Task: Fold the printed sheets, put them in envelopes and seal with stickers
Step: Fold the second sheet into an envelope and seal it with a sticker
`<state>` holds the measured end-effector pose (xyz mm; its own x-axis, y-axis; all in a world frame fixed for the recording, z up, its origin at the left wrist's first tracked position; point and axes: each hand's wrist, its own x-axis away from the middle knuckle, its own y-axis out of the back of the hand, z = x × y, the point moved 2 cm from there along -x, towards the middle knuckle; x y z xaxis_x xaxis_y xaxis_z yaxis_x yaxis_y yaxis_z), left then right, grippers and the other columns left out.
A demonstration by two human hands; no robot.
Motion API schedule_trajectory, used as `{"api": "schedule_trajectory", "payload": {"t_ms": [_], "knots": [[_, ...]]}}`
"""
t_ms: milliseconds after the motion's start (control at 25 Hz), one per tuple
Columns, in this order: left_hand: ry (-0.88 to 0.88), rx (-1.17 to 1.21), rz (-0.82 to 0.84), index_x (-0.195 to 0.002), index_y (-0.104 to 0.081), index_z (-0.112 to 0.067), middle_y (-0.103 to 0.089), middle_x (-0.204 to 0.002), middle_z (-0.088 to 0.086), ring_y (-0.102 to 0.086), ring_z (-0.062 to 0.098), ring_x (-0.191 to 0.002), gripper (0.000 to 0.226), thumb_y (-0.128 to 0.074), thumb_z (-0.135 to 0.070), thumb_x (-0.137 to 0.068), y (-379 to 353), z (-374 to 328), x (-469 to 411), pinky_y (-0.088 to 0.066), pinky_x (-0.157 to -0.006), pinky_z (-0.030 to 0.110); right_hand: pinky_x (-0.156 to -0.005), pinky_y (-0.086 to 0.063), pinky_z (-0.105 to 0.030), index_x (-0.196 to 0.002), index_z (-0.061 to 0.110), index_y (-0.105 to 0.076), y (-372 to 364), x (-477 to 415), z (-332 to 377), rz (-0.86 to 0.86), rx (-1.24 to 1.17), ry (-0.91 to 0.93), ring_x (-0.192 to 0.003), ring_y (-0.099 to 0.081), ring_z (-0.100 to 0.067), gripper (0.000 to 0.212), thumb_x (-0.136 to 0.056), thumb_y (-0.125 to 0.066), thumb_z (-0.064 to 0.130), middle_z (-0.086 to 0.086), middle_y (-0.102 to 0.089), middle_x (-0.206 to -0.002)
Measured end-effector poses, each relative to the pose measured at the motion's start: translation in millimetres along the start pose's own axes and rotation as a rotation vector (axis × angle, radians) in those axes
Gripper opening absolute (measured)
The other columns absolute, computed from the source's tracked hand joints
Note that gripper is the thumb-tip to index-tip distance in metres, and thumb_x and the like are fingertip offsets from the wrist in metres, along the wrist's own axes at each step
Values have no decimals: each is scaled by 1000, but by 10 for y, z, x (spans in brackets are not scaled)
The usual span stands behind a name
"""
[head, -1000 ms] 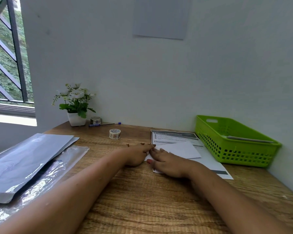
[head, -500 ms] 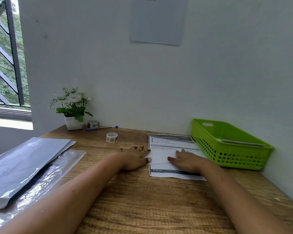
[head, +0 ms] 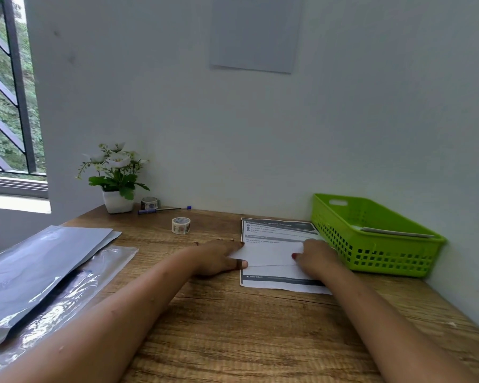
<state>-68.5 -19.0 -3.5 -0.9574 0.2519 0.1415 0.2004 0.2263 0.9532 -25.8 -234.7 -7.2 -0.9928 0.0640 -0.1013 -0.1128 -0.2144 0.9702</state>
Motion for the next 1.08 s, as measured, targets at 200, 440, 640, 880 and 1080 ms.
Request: {"api": "schedule_trajectory", "payload": {"t_ms": [200,440,640,880,1080], "knots": [[-16,20,-144,-148,-21,-27,-26,-154,3,-24,25,-140,77,-51,-60,-85,27,67,-60,-21,-115,41,-84,-41,-29,-119,6,-55,105,24,-70,18,-134,7,-115,-54,-27,58,-81,-67,48,-12,-58,-125],[25,26,-202,-146,-24,-30,-28,-152,4,-22,28,-139,85,-59,-64,-77,21,123,-143,-22,-114,47,-100,-40,-29,-137,-1,-40,181,49,-143,67,-424,-21,-128,-47,-28,82,-74,-80,32,-13,-45,-144],[-17,-24,-355,-145,-24,-31,-31,-144,3,-24,25,-134,86,-65,-60,-74,67,68,-52,-25,-110,44,-82,-52,-36,-117,-5,-59,132,16,-145,27,-870,-105,-96,-63,-30,45,-76,-74,2,-22,-64,-116],[-70,-203,-787,-147,-7,-35,-6,-154,-4,-7,23,-141,84,-62,-38,-84,110,46,27,-20,-112,47,-65,-29,-23,-97,9,-66,671,296,17,-759,-552,327,-78,-53,-20,18,-83,-59,0,-6,-58,-89],[-121,-177,-645,-147,-12,-33,-9,-156,-6,-7,20,-143,70,-50,-46,-90,61,-74,16,-18,-113,47,-63,-41,-28,-92,29,-61,659,517,220,-441,66,422,-84,-57,-20,32,-79,-50,2,4,-56,-95]]}}
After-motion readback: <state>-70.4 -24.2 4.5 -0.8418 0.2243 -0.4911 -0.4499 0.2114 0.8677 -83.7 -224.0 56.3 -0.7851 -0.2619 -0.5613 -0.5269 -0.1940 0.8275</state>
